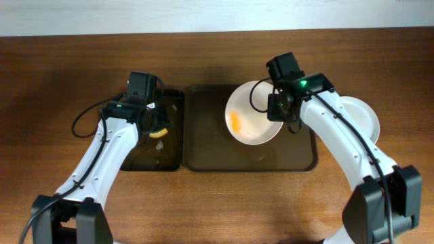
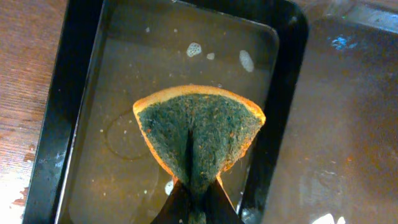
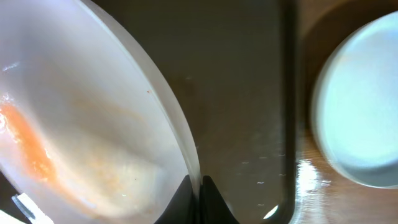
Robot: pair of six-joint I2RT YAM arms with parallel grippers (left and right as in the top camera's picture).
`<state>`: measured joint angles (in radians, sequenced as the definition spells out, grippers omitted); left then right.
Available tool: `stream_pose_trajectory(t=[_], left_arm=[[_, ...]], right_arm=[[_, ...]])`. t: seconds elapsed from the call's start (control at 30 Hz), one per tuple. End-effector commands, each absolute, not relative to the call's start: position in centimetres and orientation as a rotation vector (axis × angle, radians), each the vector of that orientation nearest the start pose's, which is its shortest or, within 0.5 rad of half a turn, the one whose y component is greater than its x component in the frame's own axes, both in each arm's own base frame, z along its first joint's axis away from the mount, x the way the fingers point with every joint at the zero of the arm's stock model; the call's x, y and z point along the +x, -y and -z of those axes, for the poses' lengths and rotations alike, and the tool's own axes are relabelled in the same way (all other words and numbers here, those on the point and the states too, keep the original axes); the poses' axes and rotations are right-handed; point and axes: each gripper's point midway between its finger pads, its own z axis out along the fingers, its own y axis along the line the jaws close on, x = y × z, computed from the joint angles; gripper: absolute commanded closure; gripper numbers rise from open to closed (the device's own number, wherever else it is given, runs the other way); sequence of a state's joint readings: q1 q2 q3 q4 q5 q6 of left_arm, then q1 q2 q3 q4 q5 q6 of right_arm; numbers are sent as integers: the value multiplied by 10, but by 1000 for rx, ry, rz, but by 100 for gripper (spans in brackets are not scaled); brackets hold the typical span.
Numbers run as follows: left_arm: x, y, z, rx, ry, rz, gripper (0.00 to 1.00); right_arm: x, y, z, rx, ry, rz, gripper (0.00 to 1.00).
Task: Clean dirty plates on tray and stack at the side
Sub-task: 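Carry the plate right and stack it on the cleaned plates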
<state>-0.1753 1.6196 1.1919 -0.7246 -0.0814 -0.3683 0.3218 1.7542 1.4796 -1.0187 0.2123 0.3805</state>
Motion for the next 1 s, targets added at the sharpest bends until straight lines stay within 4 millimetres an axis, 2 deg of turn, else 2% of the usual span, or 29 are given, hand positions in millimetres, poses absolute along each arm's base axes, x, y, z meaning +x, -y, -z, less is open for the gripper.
stream_pose_trajectory(t=[0.0,0.07,0.13,0.2,0.3,0.5,0.53,0.6,0.67,0.7,0.73,0.83,0.9,0.97], left_arm=[[370,43,-84,-280,-2718,-1,100],[364,42,-72,-280,-2726,-4,100],[360,41,-58,-280,-2725,-3,100],[355,41,-51,-280,-2738,-8,100],[355,41,-51,-281,-2737,-7,100],[354,41,-51,-281,-2737,-7,100],[354,41,-51,-280,-2738,-3,100],[354,41,-51,-280,-2740,-4,100],[353,41,-50,-280,-2746,-6,100],[353,41,-50,-280,-2745,-5,100],[353,41,-50,-280,-2746,-5,100],[353,41,-50,-280,-2745,-5,100],[353,41,-50,-280,-2745,-5,100],[353,41,-50,-280,-2744,-5,100]], right_arm=[[377,-86,-169,42,-2626,395,96],[376,-91,-187,-18,-2503,572,96],[374,-101,-214,-83,-2322,771,96],[370,-113,-240,-111,-2155,898,96],[366,-122,-263,-109,-2016,979,96],[365,-123,-264,-90,-2007,969,96],[366,-123,-261,-69,-2023,938,96],[371,-116,-236,21,-2161,789,96],[378,-88,-211,194,-2313,661,96],[381,-63,-200,305,-2379,624,96],[383,-46,-192,377,-2428,585,96],[382,33,-163,785,-2583,297,96],[369,83,-154,1036,-2587,160,96],[348,134,-143,1220,-2571,173,96]])
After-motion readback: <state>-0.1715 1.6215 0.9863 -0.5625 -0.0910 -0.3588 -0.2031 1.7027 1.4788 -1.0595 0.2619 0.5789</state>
